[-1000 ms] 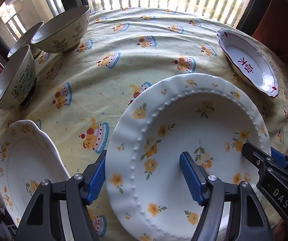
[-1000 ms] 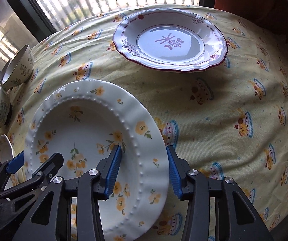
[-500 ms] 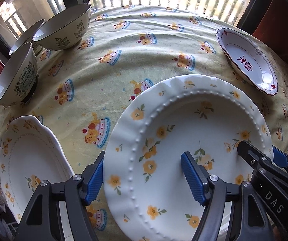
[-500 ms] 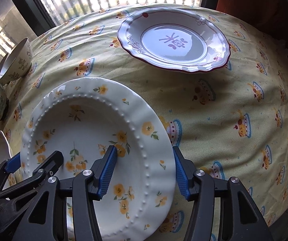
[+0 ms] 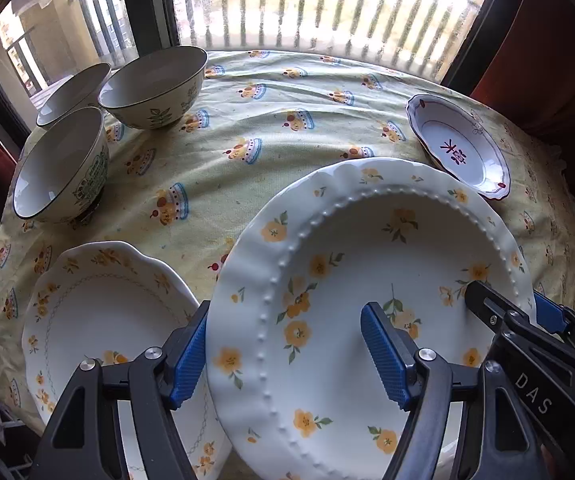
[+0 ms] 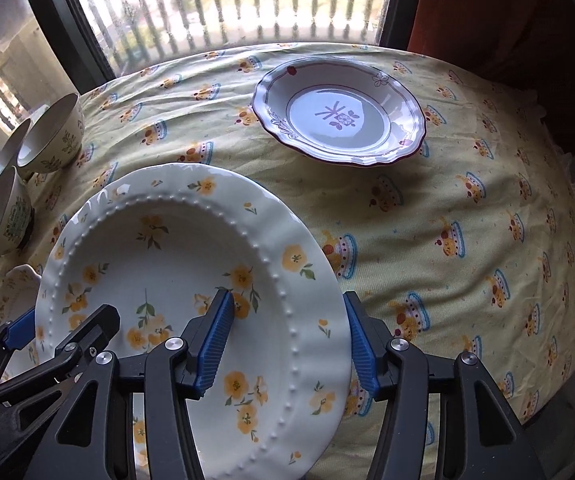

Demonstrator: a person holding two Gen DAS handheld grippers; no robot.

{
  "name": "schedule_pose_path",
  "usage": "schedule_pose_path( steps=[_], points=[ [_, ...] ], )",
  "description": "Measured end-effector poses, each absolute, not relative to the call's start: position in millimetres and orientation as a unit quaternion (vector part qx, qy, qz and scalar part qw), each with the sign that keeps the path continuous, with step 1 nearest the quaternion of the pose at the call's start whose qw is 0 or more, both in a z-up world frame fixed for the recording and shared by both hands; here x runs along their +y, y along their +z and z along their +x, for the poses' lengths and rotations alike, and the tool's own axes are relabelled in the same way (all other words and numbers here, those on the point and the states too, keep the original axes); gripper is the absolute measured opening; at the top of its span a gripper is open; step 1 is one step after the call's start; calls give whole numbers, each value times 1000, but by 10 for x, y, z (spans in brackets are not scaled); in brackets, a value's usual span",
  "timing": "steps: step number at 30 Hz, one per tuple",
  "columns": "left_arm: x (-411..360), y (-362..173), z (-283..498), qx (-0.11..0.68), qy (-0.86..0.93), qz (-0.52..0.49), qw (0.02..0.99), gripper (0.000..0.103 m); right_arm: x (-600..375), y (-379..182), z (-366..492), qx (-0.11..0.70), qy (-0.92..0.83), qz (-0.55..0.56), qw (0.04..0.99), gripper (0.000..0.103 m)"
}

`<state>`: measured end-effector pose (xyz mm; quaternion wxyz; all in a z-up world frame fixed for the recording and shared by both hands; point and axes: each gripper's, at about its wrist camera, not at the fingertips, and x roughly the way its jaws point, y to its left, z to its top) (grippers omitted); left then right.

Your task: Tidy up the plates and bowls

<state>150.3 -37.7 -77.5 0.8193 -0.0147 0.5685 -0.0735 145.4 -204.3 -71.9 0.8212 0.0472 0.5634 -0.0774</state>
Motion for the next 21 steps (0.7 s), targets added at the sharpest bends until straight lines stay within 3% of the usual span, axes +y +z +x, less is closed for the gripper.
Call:
schedule_pose_path(
  steps=[11,21],
  points=[
    [309,-517,1325,541,-80,-31,836,73,-1374,-457,1183,549,-86,36,831,59],
    [833,-603,1177,549,-77,-44,831,73,-837,-442,1074,541,-83,29,836,59]
  ],
)
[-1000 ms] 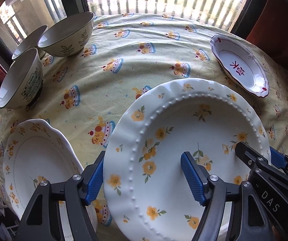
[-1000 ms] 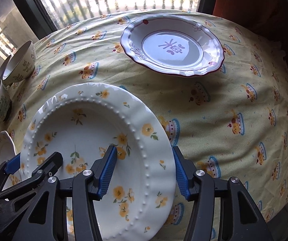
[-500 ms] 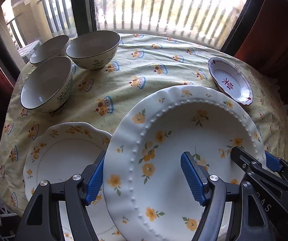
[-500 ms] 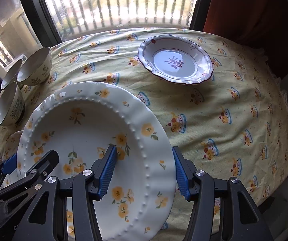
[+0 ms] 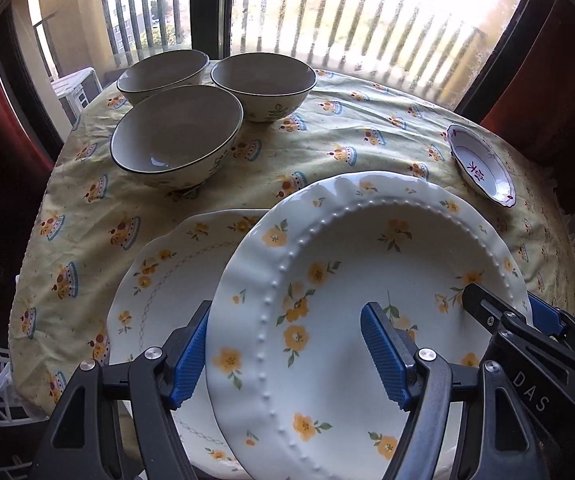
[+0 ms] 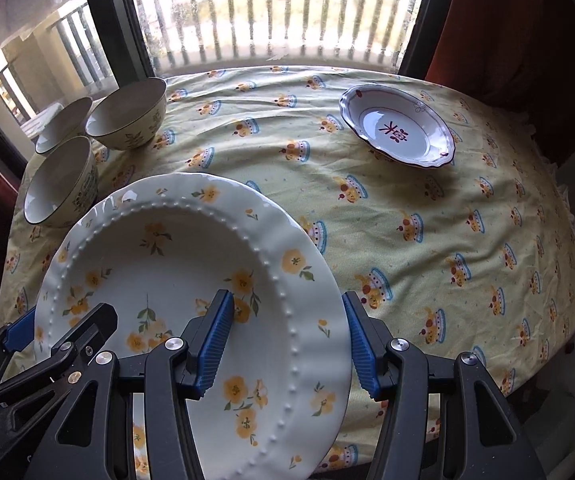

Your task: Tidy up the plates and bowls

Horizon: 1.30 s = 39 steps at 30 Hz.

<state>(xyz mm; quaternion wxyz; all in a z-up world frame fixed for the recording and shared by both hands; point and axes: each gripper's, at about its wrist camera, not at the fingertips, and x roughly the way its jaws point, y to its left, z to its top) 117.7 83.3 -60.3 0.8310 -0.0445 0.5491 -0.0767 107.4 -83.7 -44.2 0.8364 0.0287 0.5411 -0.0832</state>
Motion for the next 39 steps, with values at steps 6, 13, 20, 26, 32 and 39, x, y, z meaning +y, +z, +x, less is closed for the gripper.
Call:
schedule_pose_path(
  steps=[6,13,20,26,32,39],
  points=[
    [1061,-782,1132,569,-69,-46,818,73,-553,-567,1023,553,-78,27,829,59],
    [1232,-1007,1112,594,-64,-51,800,73,-330,-783,1049,577,-72,20,813,59],
    [1264,-1195,1126,614,-63,-57,785,73,-208,-891,1153,588,-72,0,805,59],
    [1241,-1209,1173,610,-61,-55,788,74,-183,-920,1265,589,-72,-15,805,59],
    [1244,-1203,1235,603,-38,-39,796,75,-162,-978,1321,595,-67,-25,801,58],
    [1219,-1202,1270,598,-29,-19,801,76,-154,-990,1302,590,-70,-22,804,57]
  ],
)
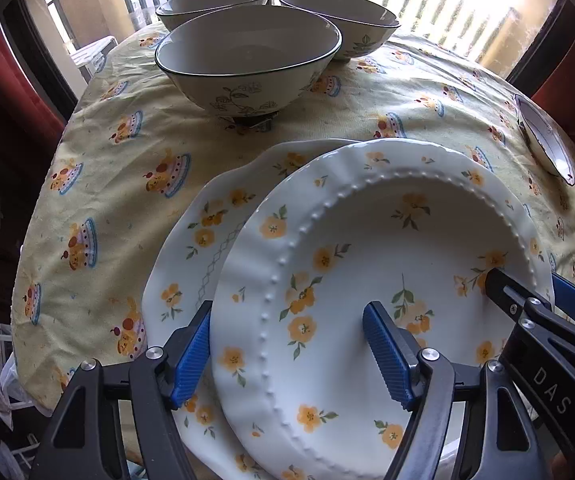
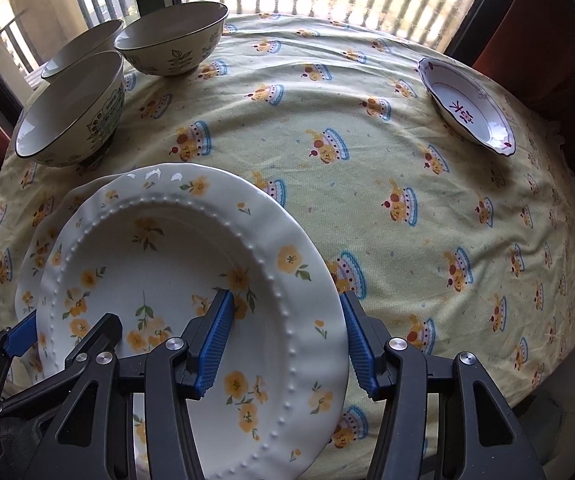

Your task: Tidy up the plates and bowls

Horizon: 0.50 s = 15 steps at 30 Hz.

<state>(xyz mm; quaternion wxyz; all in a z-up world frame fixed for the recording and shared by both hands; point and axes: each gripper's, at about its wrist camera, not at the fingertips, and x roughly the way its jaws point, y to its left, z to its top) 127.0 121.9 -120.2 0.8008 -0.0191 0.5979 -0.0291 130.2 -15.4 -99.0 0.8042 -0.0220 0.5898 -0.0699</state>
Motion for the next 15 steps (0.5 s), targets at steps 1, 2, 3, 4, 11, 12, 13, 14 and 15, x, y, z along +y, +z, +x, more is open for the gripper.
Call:
schedule_pose_path(
  steps=[1,2,3,4,11,12,13,14,15],
  points=[
    [1215,-1200,1275,598,-30,-15,801,76,-151,-984,1295,589,-71,-22,805,57],
    [1213,-1201,1279,598,-31,-12,800,76,-156,-979,1286,590,-72,-19,804,57],
    [1205,-1202,1286,599,-33,-8,800,76,-162,-977,1273,591,-74,-14,803,57],
    [1199,-1202,1287,600,-36,-3,799,76,-172,-978,1258,593,-78,-9,801,57],
    [1243,-1063,1309,579,-44,26,814,73,-256,-908,1135,590,-111,25,799,57],
    [1277,-1038,1309,577,-55,17,814,73,-261,-887,1123,586,-112,30,802,57],
    [1298,-1022,1308,576,-62,12,815,73,-263,-869,1110,583,-113,36,804,56],
    [1311,-1011,1305,575,-67,11,815,73,-258,-858,1100,581,-112,40,805,53],
    [1330,-1003,1303,574,-70,11,816,73,-250,-853,1090,581,-112,43,805,49]
  ],
)
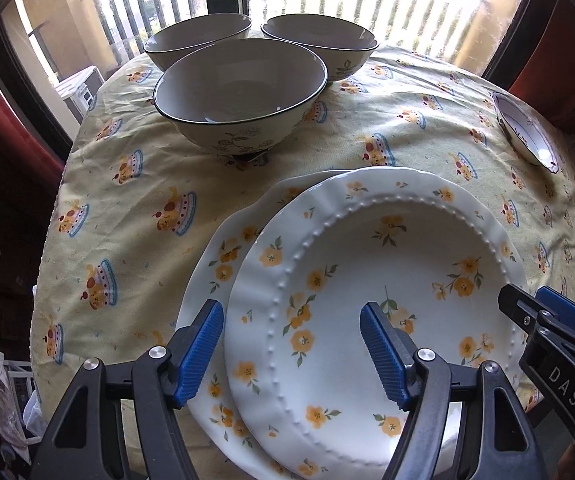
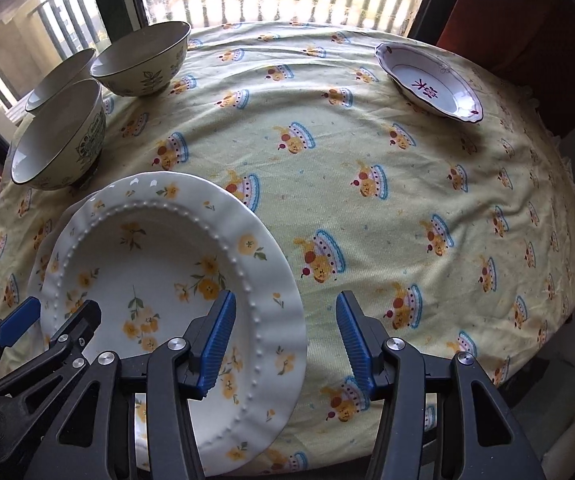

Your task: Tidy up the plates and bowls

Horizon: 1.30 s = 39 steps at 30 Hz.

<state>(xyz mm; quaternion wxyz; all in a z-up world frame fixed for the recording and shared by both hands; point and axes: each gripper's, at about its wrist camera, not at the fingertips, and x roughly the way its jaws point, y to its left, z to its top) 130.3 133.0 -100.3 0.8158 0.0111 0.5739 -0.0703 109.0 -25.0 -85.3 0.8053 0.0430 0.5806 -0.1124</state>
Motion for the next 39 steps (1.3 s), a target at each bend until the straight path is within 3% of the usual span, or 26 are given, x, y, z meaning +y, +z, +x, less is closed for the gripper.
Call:
schedule_pose_path(
  steps=[3,15,22,25,27,29,39],
  points=[
    [1396,-970,1286,569,-76,12,819,73,-204,-882,1073,584,-111,46,803,41],
    [1531,-932,1267,572,-86,12,816,73,108,-1041,1113,608,-118,9,785,41],
    [1490,-890,1263,571,-93,12,815,73,29,-988,1087,606,-110,41,787,41],
    [1446,-804,1236,560,-95,13,823,73,-11,-892,1063,597,-95,57,794,44],
    [1405,-731,1224,552,-97,15,828,75,-34,-794,1045,586,-93,60,803,59],
    [1360,-673,1215,546,-99,17,832,76,-63,-694,1023,573,-99,55,812,66],
    [987,-536,1185,525,-84,23,846,83,-476,-542,999,556,-87,75,824,67]
  ],
)
